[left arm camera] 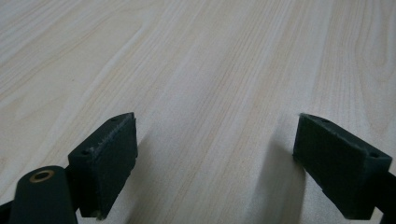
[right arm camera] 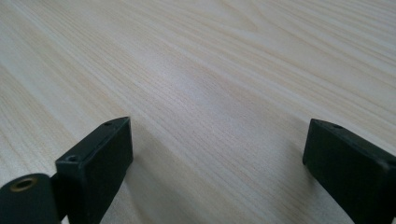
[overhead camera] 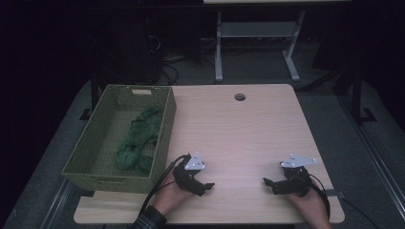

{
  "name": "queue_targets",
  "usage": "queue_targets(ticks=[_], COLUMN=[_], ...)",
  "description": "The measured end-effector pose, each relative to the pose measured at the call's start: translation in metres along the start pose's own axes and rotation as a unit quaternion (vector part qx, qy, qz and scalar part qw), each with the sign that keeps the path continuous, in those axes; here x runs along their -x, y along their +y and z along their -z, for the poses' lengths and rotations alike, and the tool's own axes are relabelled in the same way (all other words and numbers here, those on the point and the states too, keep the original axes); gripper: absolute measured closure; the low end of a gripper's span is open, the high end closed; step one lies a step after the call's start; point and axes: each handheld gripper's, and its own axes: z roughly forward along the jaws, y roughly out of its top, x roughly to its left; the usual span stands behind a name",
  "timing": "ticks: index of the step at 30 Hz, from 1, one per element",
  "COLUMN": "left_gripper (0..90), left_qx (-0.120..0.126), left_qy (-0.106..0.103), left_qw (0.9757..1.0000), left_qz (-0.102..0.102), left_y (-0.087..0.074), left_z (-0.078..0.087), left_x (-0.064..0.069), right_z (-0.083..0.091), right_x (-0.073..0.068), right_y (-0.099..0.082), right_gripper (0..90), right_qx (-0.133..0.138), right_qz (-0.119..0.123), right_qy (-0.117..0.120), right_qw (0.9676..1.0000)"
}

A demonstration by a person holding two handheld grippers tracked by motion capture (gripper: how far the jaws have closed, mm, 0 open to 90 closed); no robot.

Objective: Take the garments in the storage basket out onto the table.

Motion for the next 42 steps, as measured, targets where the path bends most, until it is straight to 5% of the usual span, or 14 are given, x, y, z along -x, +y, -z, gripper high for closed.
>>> queue_targets(ticks=[27, 42], left_gripper=[14.7, 14.7], left_qx=[-0.057, -0.062], left_qy=[-0.006, -0.009], left_qw=[0.9983, 0.9979], left_qz=[0.012, 0.019], left_y=[0.027, 0.047], left_z=[0.013, 0.032], left_x=[-0.005, -0.009], right_z=[0.0, 0.0], right_x=[0.0, 0.0], right_y=[0.0, 0.0], right_gripper=[8.0, 8.0], right_qx=[-0.001, -0.001], right_qz=[-0.002, -0.002], right_qy=[0.0, 0.0], right_qw=[1.0, 1.0])
